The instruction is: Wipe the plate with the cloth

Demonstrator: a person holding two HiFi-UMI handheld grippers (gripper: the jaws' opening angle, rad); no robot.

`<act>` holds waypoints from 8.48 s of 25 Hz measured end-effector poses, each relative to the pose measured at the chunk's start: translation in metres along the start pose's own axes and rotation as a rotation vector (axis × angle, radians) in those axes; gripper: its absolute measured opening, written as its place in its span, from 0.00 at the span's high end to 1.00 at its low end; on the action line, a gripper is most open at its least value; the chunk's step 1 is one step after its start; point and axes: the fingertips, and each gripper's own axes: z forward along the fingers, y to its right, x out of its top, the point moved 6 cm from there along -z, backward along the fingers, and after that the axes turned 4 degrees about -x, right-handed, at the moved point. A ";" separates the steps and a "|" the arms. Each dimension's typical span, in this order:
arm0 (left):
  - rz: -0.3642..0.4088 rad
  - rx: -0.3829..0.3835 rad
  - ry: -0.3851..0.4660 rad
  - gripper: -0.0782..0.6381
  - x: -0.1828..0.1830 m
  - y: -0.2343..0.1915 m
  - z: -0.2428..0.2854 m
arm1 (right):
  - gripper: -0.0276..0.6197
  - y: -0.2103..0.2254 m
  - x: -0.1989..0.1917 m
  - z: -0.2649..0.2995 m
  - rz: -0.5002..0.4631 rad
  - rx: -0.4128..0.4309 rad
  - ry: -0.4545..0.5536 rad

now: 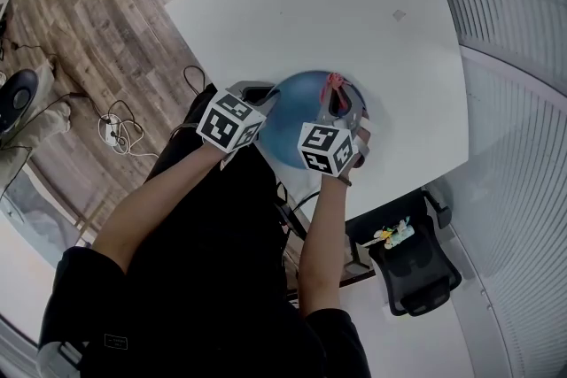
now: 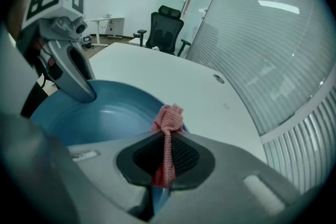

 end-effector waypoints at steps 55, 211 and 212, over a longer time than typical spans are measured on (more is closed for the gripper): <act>-0.068 0.014 0.056 0.87 -0.002 -0.001 0.000 | 0.94 -0.051 -0.104 -0.085 -0.623 0.230 -0.328; -0.026 -0.046 -0.041 0.87 0.005 0.000 0.005 | 0.94 -0.030 -0.016 -0.024 -0.177 0.256 0.057; -0.027 -0.046 -0.041 0.87 0.005 0.000 0.006 | 0.94 -0.034 -0.018 -0.026 -0.188 0.261 0.056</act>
